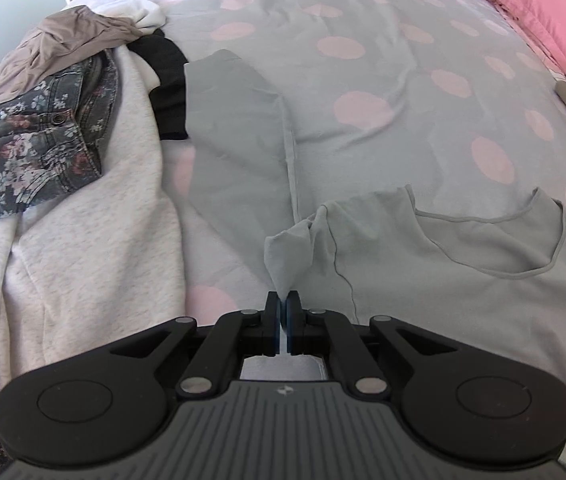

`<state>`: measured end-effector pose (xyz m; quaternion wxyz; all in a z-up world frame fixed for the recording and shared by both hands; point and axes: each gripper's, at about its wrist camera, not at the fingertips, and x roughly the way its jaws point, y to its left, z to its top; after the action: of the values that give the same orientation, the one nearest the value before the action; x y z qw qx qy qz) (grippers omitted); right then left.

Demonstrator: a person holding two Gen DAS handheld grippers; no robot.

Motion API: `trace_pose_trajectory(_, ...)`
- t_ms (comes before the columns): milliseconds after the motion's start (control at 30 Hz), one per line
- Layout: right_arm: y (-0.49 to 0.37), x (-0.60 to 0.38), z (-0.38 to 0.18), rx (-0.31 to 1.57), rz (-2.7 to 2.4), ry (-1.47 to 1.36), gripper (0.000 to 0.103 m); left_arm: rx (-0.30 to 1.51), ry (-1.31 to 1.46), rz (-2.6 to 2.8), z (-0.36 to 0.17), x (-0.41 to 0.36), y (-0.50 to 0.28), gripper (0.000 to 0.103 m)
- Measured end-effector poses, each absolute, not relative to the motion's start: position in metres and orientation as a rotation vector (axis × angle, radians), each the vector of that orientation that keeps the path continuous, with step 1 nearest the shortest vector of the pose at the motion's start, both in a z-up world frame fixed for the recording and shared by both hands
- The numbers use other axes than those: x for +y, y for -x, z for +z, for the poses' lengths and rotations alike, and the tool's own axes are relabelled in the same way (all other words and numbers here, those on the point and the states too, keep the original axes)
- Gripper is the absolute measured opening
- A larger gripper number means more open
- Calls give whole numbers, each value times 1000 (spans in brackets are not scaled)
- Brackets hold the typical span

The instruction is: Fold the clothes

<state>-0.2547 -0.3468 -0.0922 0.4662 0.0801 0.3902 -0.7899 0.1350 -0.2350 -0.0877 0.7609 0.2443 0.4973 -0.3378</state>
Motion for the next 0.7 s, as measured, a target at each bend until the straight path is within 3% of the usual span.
trace_pose_trajectory(200,304,-354,-101,1013,-2112,-252,2,1095,-559,-719,-92,-235,-132,1)
trace_pose_trajectory(367,328,-354,-121,1081,-1950,-546,6,1113,-570,-743,-94,-234,-131,3)
trace_pose_trajectory(433,327,-349,-126,1099,-1852,-619,24,1089,-595,-745,-91,-234,-128,8)
trace_pose_trajectory(500,317,-339,-125,1101,-1788,-626,34,1075,-607,-763,-87,-232,-126,23)
trace_pose_trajectory(700,256,-308,-106,1111,-1429,-664,38,1001,-601,-852,-64,-232,-116,40)
